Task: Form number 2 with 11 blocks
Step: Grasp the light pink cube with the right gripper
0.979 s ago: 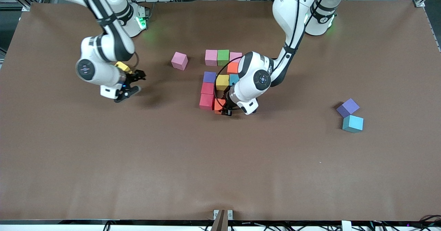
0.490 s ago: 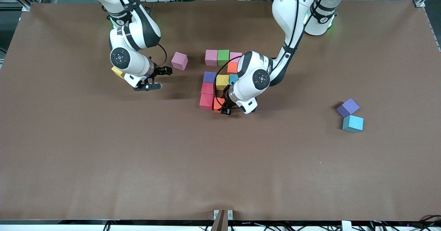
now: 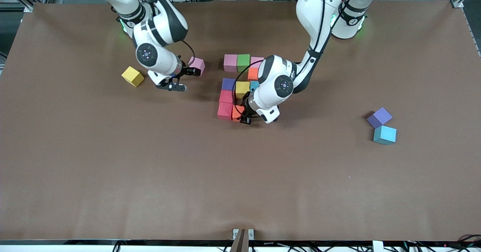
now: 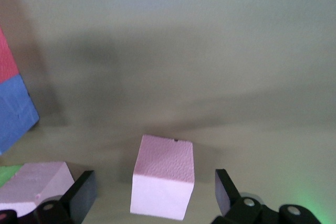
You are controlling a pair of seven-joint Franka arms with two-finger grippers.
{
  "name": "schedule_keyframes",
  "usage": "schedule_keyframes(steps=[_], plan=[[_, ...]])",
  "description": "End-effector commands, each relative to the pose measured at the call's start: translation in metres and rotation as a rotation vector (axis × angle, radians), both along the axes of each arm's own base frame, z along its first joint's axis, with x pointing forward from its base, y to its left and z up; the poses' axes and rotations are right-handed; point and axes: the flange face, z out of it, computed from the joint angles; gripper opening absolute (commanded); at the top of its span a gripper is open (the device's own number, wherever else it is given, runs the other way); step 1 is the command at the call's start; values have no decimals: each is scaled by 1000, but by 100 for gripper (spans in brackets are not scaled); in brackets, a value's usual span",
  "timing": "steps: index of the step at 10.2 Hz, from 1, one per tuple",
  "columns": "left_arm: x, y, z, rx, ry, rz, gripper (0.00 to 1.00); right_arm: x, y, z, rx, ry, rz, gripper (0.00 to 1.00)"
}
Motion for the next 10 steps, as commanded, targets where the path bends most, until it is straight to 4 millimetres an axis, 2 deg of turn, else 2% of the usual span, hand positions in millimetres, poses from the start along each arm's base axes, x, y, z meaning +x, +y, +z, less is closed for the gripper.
schedule_keyframes(steps=[1,3,7,10], plan=[[-2,2,-5,-14,-6,-5,100,-20,-15,3,5,-19,-37,100],[-3,2,-5,-11,-10,-13,100,-26,-19,-4,-14,-15,-70,100],[1,3,4,-16,-22,-17,100,-52,18,-12,-75,-45,-196,100],[-5,-1,-1,-12,-14,-23,100,-67,23,-23,-77,-79,-176,100]])
